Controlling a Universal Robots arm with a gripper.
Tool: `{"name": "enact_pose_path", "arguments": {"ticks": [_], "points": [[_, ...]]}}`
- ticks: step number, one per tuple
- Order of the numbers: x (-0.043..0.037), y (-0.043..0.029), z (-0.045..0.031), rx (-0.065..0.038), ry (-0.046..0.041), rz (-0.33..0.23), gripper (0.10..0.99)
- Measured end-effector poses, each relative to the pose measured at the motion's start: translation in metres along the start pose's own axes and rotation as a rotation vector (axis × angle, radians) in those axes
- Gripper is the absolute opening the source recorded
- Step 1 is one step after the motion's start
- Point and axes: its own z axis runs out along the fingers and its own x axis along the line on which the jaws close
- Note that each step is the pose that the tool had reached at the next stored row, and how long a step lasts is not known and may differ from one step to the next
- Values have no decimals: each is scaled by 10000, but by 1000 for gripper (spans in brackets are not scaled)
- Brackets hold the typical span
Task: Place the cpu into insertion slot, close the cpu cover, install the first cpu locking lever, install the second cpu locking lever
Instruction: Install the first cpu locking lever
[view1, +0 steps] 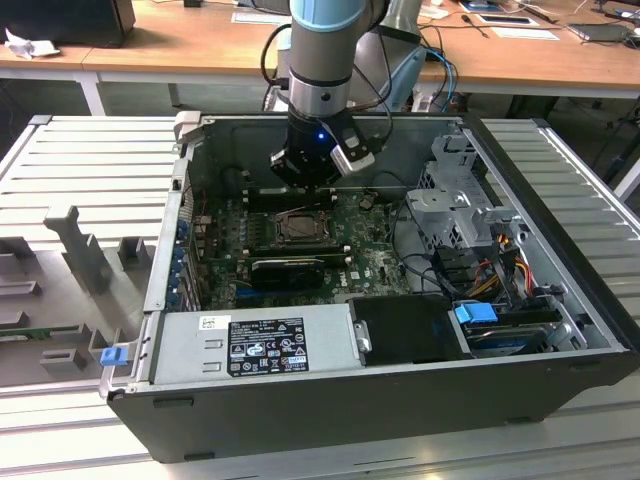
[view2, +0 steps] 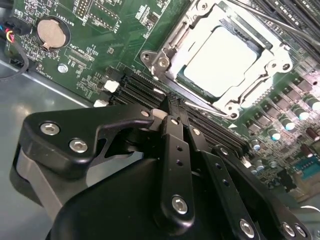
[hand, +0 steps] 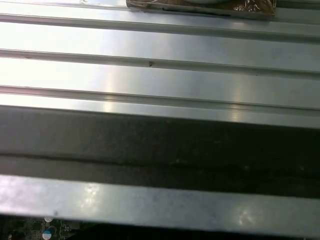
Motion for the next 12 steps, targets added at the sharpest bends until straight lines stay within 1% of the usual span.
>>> {"name": "enact_pose_path", "arguments": {"ticks": [3, 7, 12], "points": [[-12, -1, 44, 0, 0, 1, 106], [-22, -4, 81, 0, 0, 0, 106], [-29, -6, 104, 0, 0, 0, 106]]}}
